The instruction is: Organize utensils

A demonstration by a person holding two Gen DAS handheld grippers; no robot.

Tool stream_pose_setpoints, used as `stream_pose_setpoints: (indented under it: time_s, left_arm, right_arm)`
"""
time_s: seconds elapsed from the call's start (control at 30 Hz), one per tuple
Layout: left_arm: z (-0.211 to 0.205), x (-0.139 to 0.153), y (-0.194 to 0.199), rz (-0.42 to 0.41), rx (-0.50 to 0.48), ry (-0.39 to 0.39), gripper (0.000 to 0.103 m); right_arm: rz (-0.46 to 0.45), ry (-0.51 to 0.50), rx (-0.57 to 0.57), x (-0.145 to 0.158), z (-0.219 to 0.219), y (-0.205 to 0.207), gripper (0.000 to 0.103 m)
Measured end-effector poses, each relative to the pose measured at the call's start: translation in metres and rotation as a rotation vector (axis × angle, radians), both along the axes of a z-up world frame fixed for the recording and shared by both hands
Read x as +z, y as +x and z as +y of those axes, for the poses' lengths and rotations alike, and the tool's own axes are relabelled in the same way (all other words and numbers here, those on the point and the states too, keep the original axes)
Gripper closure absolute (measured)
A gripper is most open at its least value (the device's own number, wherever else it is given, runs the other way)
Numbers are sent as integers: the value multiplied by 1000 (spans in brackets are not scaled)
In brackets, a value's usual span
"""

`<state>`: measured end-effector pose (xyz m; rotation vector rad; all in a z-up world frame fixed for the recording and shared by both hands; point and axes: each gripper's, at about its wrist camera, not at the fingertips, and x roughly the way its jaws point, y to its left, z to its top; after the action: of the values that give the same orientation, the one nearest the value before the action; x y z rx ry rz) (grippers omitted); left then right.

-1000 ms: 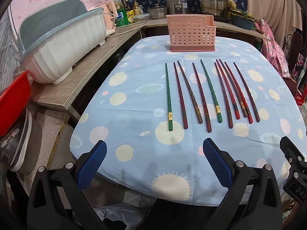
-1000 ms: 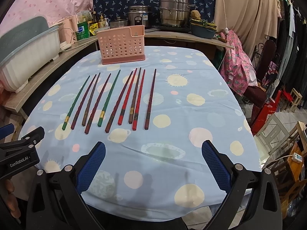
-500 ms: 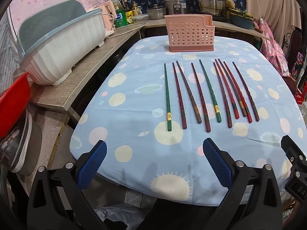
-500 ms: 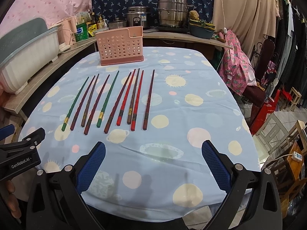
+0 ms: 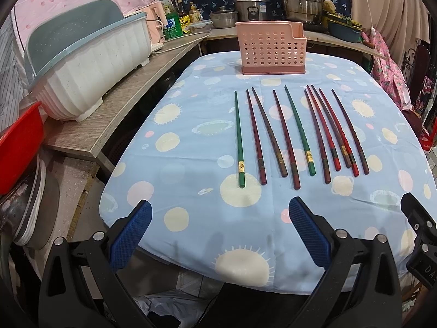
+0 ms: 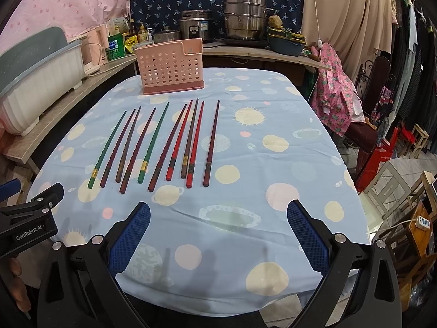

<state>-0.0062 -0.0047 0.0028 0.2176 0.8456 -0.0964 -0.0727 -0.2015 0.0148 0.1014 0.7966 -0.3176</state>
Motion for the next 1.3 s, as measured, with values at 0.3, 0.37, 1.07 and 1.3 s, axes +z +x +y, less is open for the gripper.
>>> stream_pose_setpoints:
  time_s: [0.3,0.37,1.07,1.3]
  left_arm:
    - [3,-1,-1,-1,5,-8,7]
    - [3,-1,-1,0,6,-9,7]
    - [2,-4,2,10,12,-16,7]
    - [9,-10,9,21,24,-51,7]
  right_arm:
    - [1,-4,4,0,1,1,7]
    - [2,-6,3,-1,1,1,7]
    - [16,-3,4,-5,-2,0,7]
    - [24,8,-4,-8,-4,3,7]
